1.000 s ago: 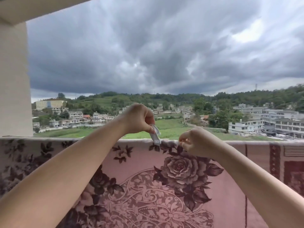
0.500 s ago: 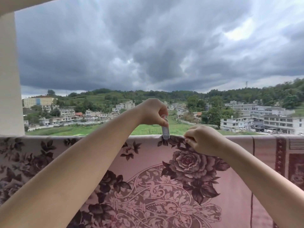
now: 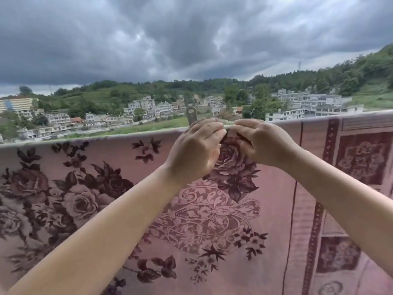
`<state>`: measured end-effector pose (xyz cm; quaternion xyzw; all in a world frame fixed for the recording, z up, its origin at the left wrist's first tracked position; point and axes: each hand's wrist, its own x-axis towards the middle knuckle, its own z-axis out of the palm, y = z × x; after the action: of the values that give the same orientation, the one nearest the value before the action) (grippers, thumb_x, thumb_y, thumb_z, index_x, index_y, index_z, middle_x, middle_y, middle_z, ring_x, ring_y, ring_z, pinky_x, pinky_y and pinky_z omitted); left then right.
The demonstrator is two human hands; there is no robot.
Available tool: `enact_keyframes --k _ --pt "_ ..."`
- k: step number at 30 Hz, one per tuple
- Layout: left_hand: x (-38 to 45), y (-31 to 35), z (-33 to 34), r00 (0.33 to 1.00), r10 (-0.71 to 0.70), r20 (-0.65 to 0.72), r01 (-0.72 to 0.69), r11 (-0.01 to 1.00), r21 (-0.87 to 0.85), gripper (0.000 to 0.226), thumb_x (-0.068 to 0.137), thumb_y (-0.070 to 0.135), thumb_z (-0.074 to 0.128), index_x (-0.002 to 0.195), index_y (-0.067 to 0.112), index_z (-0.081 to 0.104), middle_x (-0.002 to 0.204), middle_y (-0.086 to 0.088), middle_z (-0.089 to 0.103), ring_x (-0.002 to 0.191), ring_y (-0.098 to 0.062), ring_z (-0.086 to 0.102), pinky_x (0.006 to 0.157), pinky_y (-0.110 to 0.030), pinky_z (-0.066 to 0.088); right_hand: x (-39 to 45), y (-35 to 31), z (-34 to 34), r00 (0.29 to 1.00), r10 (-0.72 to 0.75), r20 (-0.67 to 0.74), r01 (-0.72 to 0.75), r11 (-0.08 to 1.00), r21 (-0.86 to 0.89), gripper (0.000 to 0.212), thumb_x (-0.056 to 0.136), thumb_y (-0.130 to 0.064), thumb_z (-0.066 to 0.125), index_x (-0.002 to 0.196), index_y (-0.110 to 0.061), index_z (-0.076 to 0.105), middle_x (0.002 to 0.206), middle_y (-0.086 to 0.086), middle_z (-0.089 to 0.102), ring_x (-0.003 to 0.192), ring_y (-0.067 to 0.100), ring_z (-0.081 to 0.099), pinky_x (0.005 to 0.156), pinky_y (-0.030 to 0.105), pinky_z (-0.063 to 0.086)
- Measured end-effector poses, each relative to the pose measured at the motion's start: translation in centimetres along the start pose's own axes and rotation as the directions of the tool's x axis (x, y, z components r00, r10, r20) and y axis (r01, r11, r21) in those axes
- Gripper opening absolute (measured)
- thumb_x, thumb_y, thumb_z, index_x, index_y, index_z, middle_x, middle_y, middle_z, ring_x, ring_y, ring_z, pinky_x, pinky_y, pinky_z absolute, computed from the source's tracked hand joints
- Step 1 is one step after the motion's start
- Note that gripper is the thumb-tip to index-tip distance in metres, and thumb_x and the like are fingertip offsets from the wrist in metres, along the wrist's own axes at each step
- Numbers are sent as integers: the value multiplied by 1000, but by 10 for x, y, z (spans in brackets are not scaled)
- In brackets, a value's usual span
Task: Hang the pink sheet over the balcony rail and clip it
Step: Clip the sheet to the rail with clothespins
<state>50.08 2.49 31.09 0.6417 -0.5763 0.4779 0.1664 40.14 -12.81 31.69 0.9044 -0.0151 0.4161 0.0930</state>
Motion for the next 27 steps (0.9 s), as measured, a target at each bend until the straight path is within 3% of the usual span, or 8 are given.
enact_keyframes --k 4,7,10,13,16,19,22,27 --pt "-19 60 60 949 17 316 47 979 -197 36 73 15 43 93 -4 67 90 -21 69 84 -36 66 70 -41 58 -61 30 0 990 139 -37 -140 989 -39 42 76 -12 50 115 1 58 127 21 55 120 36 50 102 47 41" --pt "-27 124 112 874 60 482 66 968 -240 35 72 13 50 103 -3 60 104 -22 63 100 -37 59 82 -41 50 -149 66 6 941 323 106 -310 943 -119 48 77 -22 41 117 0 56 127 22 55 118 40 50 96 53 45" --pt "-29 207 164 748 157 645 61 951 -302 47 83 27 49 125 6 43 131 -14 46 124 -29 38 101 -40 34 -261 100 -4 719 617 321 -571 787 -234 50 83 -20 49 130 -5 42 141 18 40 125 36 42 97 48 43" --pt "-24 318 203 617 304 726 13 919 -395 55 87 33 45 134 10 32 143 -13 34 132 -30 29 107 -43 31 -374 128 -38 451 787 421 -686 608 -400 54 83 -18 52 133 -2 36 143 18 35 130 33 33 105 42 35" --pt "-5 446 218 518 482 707 -81 850 -520 58 89 36 43 139 12 24 148 -14 23 137 -33 19 106 -46 30 -476 157 -92 250 897 365 -726 423 -542 52 84 -27 51 129 -5 39 138 17 39 127 32 36 103 42 36" --pt "24 575 220 534 636 557 -218 740 -636 52 88 36 45 131 9 33 140 -15 35 131 -34 28 99 -44 35 -566 190 -158 107 958 265 -710 260 -654 59 84 -40 49 130 -7 38 139 16 40 128 32 35 106 41 34" --pt "53 689 222 568 697 437 -252 653 -714 47 87 36 45 125 9 38 133 -14 43 126 -34 34 97 -44 37 -644 222 -222 -33 988 152 -683 88 -725 64 85 -45 47 134 -8 33 143 14 34 132 31 29 110 41 29" --pt "85 835 224 502 800 327 -321 524 -789 46 89 37 42 126 10 37 135 -12 40 128 -34 31 97 -44 35 -749 260 -303 -274 962 5 -651 -181 -737 60 87 -42 45 137 -12 30 149 10 27 139 29 19 112 41 20"
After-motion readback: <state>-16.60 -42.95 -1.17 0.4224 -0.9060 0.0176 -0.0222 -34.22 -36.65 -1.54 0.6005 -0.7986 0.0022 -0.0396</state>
